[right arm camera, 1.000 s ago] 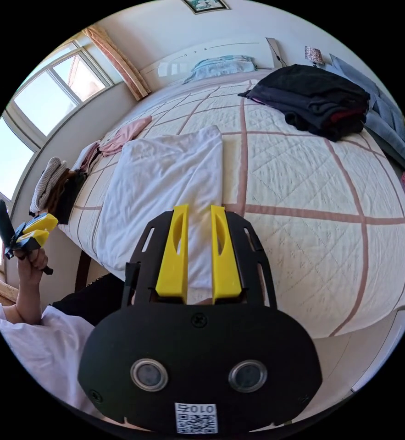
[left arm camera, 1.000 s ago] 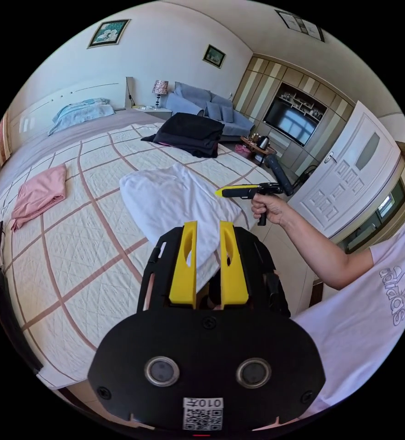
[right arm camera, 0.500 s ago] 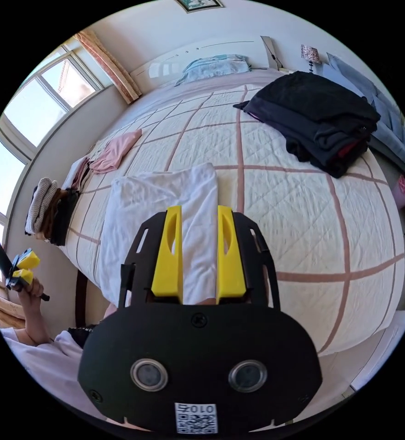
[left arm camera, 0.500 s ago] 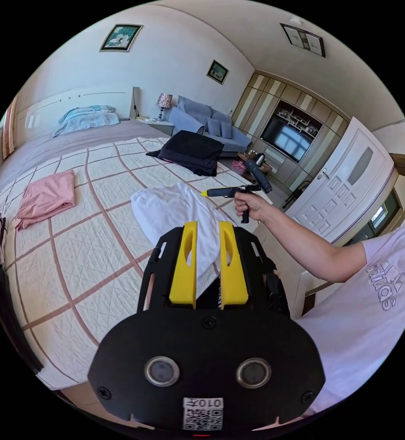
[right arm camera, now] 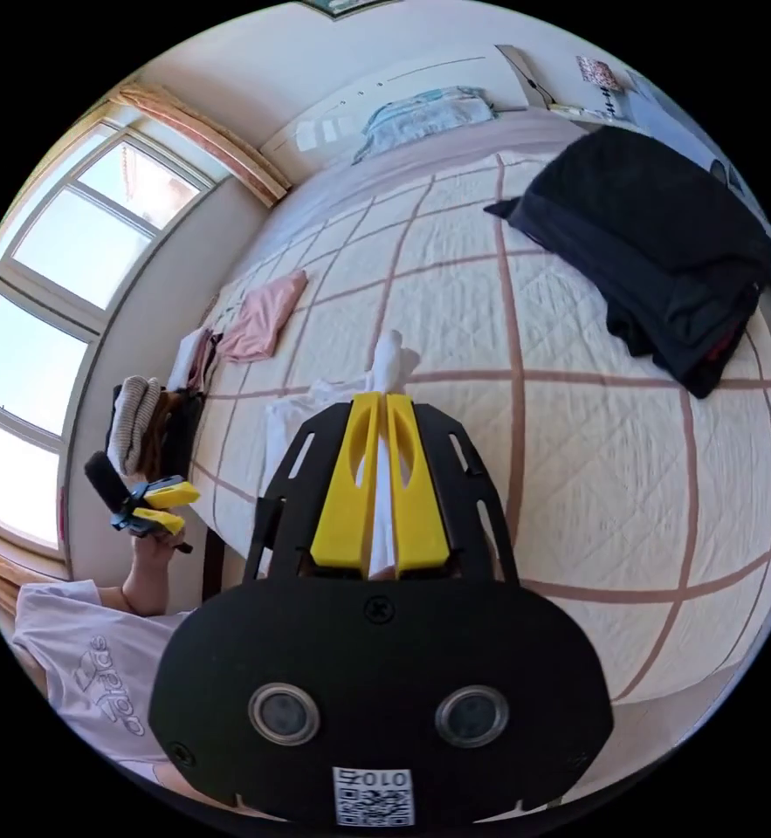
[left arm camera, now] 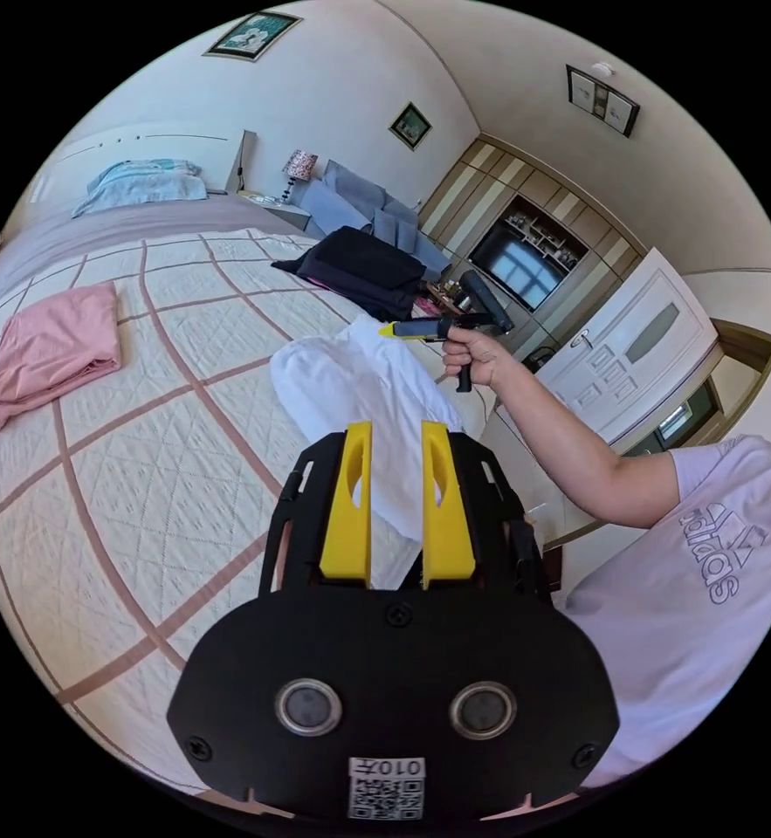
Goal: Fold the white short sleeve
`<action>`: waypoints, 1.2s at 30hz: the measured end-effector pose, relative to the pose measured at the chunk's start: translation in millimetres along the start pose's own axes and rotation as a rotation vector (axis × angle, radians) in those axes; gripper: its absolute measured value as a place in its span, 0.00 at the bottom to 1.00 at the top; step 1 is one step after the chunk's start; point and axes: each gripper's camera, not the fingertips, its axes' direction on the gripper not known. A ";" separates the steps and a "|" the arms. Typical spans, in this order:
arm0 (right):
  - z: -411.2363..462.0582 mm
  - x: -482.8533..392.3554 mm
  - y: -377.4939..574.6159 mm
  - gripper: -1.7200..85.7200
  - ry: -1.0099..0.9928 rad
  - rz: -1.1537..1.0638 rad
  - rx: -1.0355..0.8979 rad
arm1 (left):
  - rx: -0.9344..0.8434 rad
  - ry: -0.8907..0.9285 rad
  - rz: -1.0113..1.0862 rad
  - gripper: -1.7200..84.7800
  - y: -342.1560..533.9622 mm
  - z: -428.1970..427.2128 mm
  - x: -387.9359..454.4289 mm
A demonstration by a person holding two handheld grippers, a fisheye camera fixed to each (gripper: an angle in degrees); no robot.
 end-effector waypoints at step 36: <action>76.9 -205.7 233.3 0.11 -0.003 -0.349 0.114 | -0.092 -0.218 -0.129 0.04 -13.0 -19.3 -115.8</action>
